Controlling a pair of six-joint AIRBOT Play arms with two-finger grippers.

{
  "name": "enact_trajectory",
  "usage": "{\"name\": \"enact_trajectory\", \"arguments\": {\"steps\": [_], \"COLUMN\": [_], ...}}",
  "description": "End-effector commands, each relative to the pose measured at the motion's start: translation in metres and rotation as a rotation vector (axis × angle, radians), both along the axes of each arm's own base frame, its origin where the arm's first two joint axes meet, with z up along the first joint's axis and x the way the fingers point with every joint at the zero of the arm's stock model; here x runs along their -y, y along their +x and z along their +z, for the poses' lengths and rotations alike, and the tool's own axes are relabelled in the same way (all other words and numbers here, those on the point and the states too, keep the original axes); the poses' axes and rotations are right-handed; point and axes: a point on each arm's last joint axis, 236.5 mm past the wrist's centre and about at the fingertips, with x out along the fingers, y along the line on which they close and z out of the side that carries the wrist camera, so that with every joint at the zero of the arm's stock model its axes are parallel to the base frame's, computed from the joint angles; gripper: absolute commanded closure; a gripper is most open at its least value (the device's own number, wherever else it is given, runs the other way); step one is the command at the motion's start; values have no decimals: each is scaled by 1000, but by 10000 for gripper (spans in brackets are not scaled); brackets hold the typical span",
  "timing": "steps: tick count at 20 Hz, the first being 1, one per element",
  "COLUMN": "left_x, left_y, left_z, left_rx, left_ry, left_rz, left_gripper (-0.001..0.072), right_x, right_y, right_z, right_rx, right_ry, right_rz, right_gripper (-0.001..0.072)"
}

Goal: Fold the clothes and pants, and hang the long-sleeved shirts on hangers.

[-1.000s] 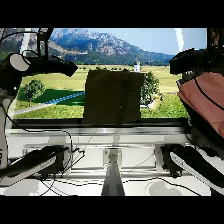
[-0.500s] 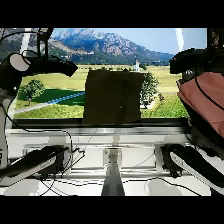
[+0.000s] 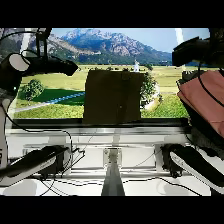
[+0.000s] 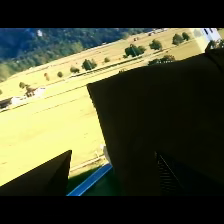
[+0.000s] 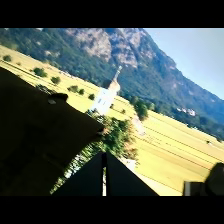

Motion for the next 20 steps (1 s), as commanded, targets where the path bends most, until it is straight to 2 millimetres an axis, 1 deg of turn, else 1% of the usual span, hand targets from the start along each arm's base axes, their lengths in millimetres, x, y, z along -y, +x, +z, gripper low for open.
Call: {"name": "enact_trajectory", "arguments": {"steps": [1,2,3,4,5,7,8,9,10,11,12,13,14,16,17,19,20], "left_x": [-12,-11,-8,-6,-7,-15,-22,-31,-41,-52,-62,-72,-79,-81,-76,-58,-48], "left_y": [-25,-37,-46,-55,-63,-70,-72,-75,-78,-83,-89,-97,-106,-131,-145,-170,-182], "left_z": [-22,-26,-28,-29,-28,-16,-7,1,10,17,22,23,18,-6,-22,-50,-65], "left_rx": [-130,-192,-230,-261,-278,-261,-231,-207,-192,-184,-184,-190,-206,-292,-339,-417,-467], "left_ry": [71,59,53,54,59,65,76,84,82,80,79,77,63,-17,-60,-144,-182], "left_rz": [-10,-9,-27,-44,-56,-57,-65,-61,-34,-6,19,48,79,147,161,159,153], "left_gripper": [231,431,604,685,686,688,688,688,688,688,688,688,688,688,688,687,661], "right_x": [77,90,94,84,69,32,17,-4,-21,-34,-42,-46,-46,-47,-49,-57,-61], "right_y": [-30,-47,-59,-69,-84,-125,-140,-151,-154,-152,-151,-153,-157,-164,-164,-161,-161], "right_z": [-52,-79,-108,-136,-165,-220,-240,-256,-267,-277,-285,-293,-301,-314,-318,-325,-329], "right_rx": [-259,-387,-473,-547,-634,-812,-868,-903,-908,-897,-887,-884,-897,-946,-963,-987,-1017], "right_ry": [-182,-161,-93,15,113,288,358,462,557,647,713,747,756,759,770,817,850], "right_rz": [-135,-166,-188,-184,-147,-83,-82,-90,-114,-153,-193,-226,-248,-272,-275,-251,-259], "right_gripper": [662,661,662,662,662,661,625,441,246,213,213,213,213,212,212,211,211]}}
